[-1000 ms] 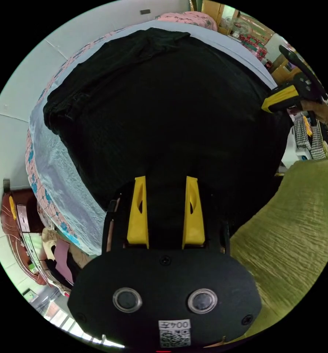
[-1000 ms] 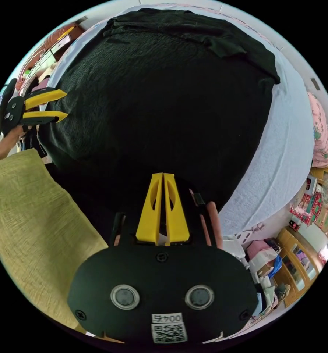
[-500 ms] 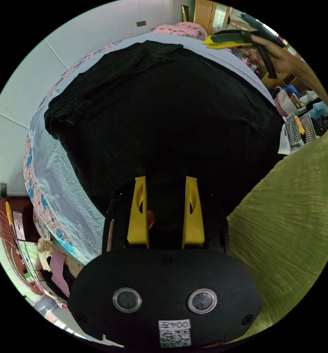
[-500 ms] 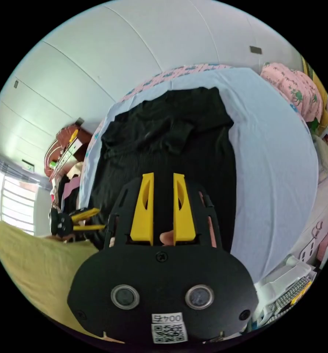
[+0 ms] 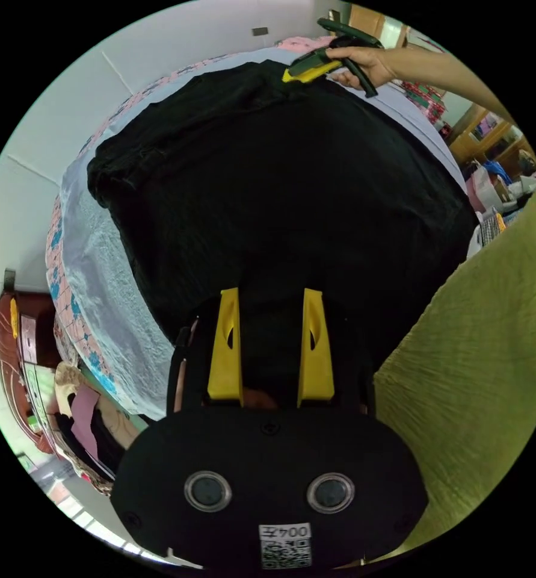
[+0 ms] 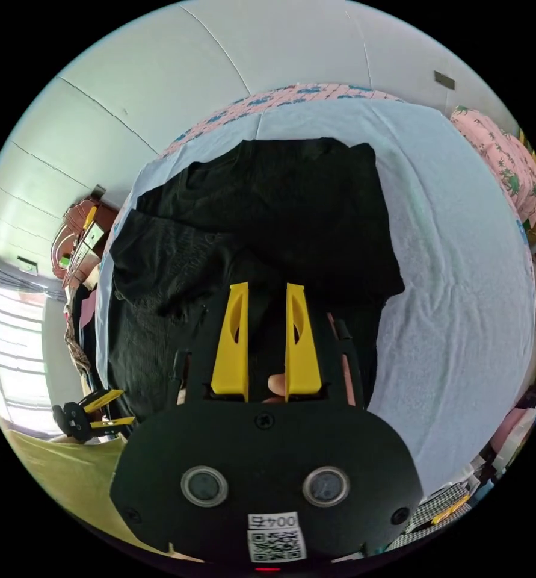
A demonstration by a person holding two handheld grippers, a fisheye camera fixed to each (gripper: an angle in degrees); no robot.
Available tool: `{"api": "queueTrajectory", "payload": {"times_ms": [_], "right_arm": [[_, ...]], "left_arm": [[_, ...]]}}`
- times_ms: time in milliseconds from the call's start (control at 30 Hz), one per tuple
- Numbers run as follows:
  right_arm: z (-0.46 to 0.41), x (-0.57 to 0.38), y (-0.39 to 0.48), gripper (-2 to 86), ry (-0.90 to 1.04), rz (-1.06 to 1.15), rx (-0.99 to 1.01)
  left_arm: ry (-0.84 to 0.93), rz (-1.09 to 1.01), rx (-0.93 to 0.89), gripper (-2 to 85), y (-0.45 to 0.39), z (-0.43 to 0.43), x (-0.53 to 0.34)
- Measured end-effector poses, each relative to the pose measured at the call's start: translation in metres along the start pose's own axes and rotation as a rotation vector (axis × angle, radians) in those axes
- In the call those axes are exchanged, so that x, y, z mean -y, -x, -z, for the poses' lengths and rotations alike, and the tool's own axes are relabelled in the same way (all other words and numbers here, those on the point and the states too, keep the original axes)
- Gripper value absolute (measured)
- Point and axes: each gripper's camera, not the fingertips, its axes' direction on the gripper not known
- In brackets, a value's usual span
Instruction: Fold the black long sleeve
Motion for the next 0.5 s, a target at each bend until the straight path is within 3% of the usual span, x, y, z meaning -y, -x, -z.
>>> {"api": "queueTrajectory", "payload": {"times_ms": [167,367,500], "right_arm": [[0.007,0.009,0.000,2.3,-0.009,0.025,0.070],[0.083,0.050,0.030,1.7,-0.132,0.164,0.091],[0.118,0.087,0.040,1.9,-0.185,0.241,0.071]], "left_arm": [[-0.172,0.073,0.152,12.5,0.025,0.040,-0.002],[-0.238,0.066,0.333,12.5,0.091,0.051,0.033],[-0.234,0.069,0.349,12.2,0.127,0.043,0.062]]}}
